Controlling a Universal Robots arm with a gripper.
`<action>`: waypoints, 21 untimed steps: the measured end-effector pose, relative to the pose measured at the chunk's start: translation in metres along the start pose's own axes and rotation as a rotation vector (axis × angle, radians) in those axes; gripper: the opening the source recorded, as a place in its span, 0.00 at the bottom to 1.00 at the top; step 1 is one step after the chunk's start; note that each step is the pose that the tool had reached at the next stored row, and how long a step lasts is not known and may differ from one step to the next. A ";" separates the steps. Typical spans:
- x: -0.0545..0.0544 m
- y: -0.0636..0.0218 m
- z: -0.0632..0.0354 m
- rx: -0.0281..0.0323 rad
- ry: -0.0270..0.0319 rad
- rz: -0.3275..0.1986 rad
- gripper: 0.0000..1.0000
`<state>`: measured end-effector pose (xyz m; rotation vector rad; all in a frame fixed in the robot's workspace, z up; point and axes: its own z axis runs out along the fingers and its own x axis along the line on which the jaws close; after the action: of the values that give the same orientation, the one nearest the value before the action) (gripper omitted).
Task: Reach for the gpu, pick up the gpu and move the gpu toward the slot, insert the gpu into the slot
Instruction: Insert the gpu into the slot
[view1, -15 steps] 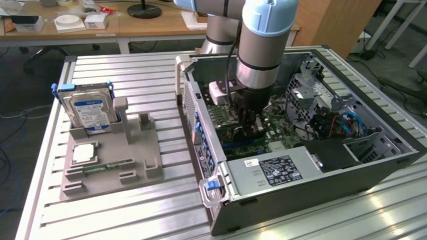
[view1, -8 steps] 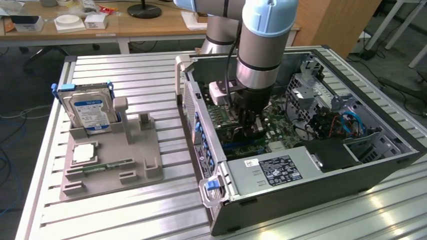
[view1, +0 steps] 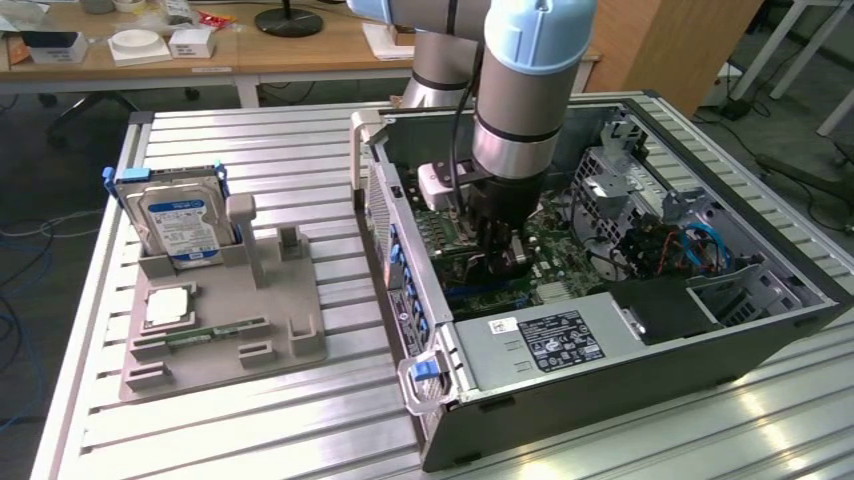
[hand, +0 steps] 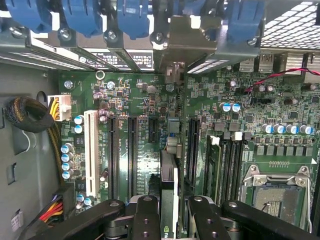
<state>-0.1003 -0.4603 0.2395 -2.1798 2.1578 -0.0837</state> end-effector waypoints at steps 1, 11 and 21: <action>0.000 0.0001 0.0001 0.0000 -0.0002 0.000 0.27; 0.000 0.0008 0.0014 0.0000 -0.0001 0.000 0.27; 0.000 0.0010 0.0024 0.0000 -0.0001 0.000 0.27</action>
<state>-0.1010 -0.4607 0.2370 -2.1795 2.1579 -0.0836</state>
